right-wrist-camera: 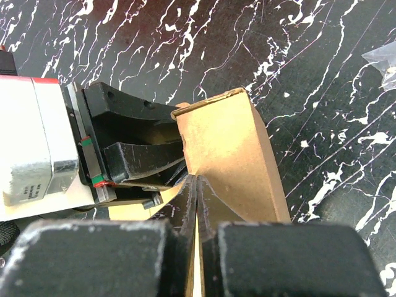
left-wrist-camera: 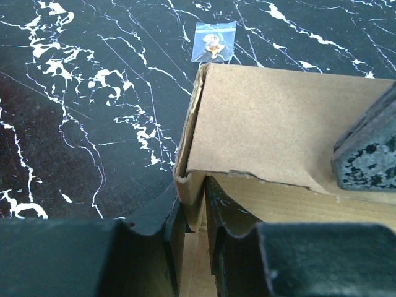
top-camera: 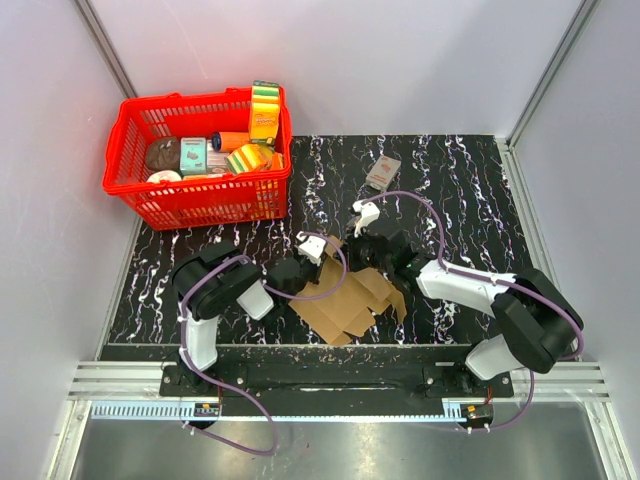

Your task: Fold the paper box

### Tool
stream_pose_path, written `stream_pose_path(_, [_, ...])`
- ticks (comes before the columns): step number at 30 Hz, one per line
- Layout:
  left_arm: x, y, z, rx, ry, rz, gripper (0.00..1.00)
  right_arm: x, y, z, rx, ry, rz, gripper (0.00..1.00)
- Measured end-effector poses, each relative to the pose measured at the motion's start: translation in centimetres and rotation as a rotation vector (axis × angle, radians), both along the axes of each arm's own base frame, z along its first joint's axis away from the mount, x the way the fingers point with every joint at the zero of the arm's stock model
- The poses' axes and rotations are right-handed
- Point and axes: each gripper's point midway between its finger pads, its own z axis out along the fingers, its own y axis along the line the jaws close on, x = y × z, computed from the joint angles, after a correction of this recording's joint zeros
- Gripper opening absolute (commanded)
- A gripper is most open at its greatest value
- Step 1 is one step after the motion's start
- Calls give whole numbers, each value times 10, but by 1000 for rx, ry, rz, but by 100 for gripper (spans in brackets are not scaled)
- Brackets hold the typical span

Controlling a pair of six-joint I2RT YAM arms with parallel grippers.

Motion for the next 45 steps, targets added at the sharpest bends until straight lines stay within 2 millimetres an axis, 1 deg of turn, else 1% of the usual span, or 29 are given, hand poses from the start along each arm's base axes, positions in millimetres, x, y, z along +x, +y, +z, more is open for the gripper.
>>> stream_pose_path(2, [0, 1, -1, 8, -4, 8, 23, -1, 1, -1, 2, 5, 7, 2])
stream_pose_path(3, [0, 1, -1, 10, -5, 10, 26, -2, 1, -1, 3, 7, 9, 2])
stream_pose_path(5, [0, 1, -1, 14, -8, 16, 37, -2, 2, -1, 4, 9, 10, 3])
stream_pose_path(8, [-1, 3, -2, 20, -8, 20, 42, -2, 2, -1, 6, 11, 9, 3])
stream_pose_path(11, [-6, 8, -8, 35, 6, 20, 47, -2, 2, -1, 6, 12, 8, 3])
stream_pose_path(14, [-15, 15, -10, 38, 22, 18, 47, -2, 2, -1, 7, 12, 8, 4])
stream_pose_path(18, [-26, 22, 0, 4, 29, 13, 47, -2, 1, -1, 7, 12, 6, 6])
stream_pose_path(21, [-36, 26, 14, -45, 27, 0, 47, -2, 1, 0, 8, 12, 5, 10])
stream_pose_path(25, [-49, 28, 34, -117, 22, -27, 46, -1, 0, 5, 14, 4, 0, 22])
stream_pose_path(26, [-51, 26, 42, -141, 13, -35, 46, 0, -1, 8, 13, 3, -1, 27])
stream_pose_path(28, [-55, 23, 59, -190, -8, -54, 46, 2, -1, 16, 21, -11, -7, 30])
stream_pose_path(29, [-58, 20, 73, -225, -26, -69, 46, 4, -1, 22, 22, -19, -9, 33])
stream_pose_path(33, [-67, 19, 107, -309, -58, -93, 46, 8, -6, 53, 44, -66, -39, 34])
stream_pose_path(36, [-73, 24, 125, -336, -64, -98, 48, 11, -20, 76, 52, -91, -114, 35])
stream_pose_path(38, [-78, 30, 135, -340, -64, -98, 50, 11, -36, 88, 50, -84, -200, 35])
stream_pose_path(40, [-82, 34, 144, -334, -58, -93, 50, 10, -53, 95, 42, -69, -288, 35])
stream_pose_path(42, [-81, 35, 155, -320, -45, -86, 50, 4, -71, 97, 30, -36, -369, 35])
stream_pose_path(43, [-79, 33, 160, -306, -33, -83, 50, 0, -83, 96, 20, -15, -421, 35])
stream_pose_path(45, [-73, 28, 174, -286, -16, -78, 50, -8, -100, 91, -3, 26, -491, 35])
